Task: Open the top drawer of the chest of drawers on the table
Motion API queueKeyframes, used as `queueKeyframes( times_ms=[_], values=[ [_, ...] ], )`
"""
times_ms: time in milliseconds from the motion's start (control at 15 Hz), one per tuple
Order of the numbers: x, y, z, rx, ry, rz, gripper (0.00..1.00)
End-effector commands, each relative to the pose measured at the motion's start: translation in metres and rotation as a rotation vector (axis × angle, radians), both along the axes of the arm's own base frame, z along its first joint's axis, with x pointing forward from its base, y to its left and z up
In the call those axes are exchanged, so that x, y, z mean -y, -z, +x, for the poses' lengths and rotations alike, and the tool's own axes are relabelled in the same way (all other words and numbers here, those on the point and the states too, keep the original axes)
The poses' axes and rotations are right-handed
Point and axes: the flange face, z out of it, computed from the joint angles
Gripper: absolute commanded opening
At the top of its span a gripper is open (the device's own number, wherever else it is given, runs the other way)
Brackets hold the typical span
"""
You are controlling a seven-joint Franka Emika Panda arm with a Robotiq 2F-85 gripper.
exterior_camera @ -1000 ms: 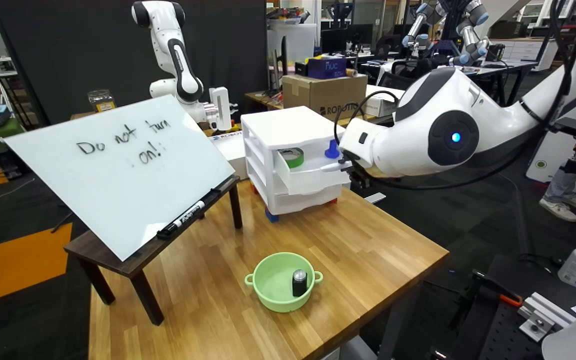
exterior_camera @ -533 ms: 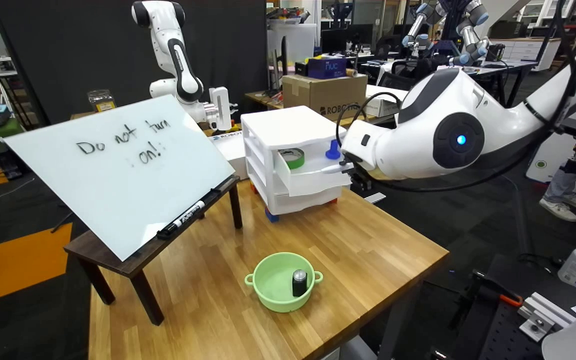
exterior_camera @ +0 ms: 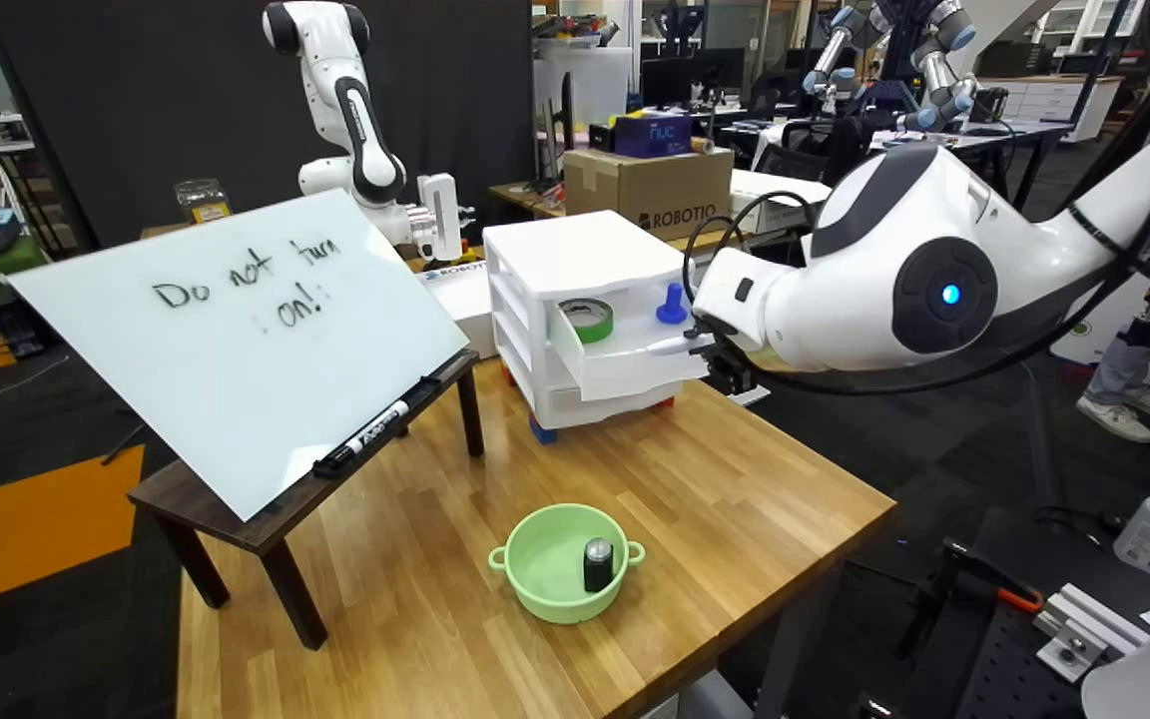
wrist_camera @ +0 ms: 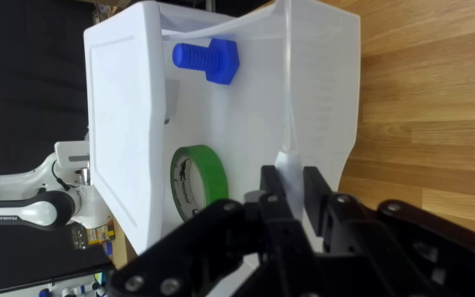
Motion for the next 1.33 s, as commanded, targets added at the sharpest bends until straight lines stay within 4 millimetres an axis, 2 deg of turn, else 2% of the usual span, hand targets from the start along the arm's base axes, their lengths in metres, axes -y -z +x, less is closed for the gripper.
queueKeyframes(
  times_ms=[0,67,133,200,400,467,533,600,800,933,1000,1067,1267],
  values=[
    [-0.004,-0.002,-0.013,0.019,-0.009,-0.016,0.05],
    [-0.004,-0.004,-0.014,0.023,-0.011,-0.017,0.05],
    [-0.005,-0.005,-0.016,0.028,-0.013,-0.02,0.17],
    [-0.006,-0.005,-0.017,0.029,-0.015,-0.021,0.05],
    [-0.008,-0.006,-0.021,0.033,-0.021,-0.024,0.05],
    [-0.008,-0.006,-0.022,0.033,-0.022,-0.025,0.15],
    [-0.009,-0.005,-0.023,0.034,-0.023,-0.025,0.33],
    [-0.009,-0.005,-0.024,0.034,-0.024,-0.026,0.45],
    [-0.013,-0.003,-0.028,0.031,-0.033,-0.027,0.63],
    [-0.017,-0.001,-0.032,0.029,-0.042,-0.026,0.79],
    [-0.016,0.001,-0.026,0.004,-0.046,-0.017,0.85],
    [-0.017,0.002,-0.027,0.003,-0.048,-0.017,0.67],
    [-0.017,0.002,-0.027,0.003,-0.047,-0.016,0.85]
  ],
)
